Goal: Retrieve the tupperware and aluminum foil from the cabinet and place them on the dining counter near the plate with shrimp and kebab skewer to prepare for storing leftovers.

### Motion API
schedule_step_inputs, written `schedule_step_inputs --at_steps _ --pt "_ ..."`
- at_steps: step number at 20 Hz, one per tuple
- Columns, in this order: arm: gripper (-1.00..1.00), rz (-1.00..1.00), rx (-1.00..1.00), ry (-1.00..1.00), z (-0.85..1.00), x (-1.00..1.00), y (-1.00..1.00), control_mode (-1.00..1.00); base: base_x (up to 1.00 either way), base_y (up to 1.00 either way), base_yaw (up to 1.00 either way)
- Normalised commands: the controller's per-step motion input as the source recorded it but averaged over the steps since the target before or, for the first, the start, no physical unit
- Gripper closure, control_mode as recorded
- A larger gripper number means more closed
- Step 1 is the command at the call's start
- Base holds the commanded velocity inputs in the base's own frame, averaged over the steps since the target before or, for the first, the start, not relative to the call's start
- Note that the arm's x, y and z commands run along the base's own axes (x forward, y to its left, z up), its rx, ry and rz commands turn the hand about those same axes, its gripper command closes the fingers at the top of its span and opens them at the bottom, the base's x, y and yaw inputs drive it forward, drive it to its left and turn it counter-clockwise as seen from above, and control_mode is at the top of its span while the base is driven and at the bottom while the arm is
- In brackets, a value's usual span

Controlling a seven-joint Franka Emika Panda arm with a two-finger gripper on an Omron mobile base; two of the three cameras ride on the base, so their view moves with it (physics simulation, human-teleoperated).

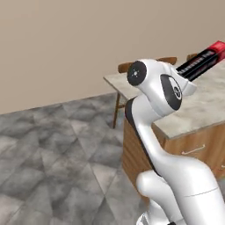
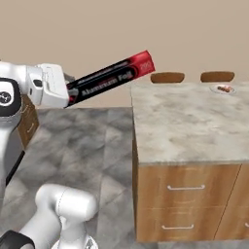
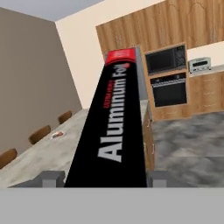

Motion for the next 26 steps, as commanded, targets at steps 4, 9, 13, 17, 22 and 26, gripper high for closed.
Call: schedule_step_inputs --at_steps 4,9,13,17,22,26 --pt "1.0 0.0 0.0 0.0 0.0 0.0 0.0 1.0 0.87 1.0 -0.03" --pt "1.0 0.0 0.0 0.0 0.0 0.0 0.0 1.0 1.0 1.0 -0.13" --pt "1.0 0.0 0.0 0.0 0.0 0.0 0.0 1.0 1.0 0.82 -0.31" --pt "1.0 0.0 0.0 0.0 0.0 0.0 0.0 1.0 1.0 0.67 -0.46" --pt "1.0 0.0 0.0 0.0 0.0 0.0 0.0 1.0 1.0 0.59 -0.48" --pt "1.0 0.0 0.0 0.0 0.0 0.0 0.0 1.0 1.0 0.61 -0.48"
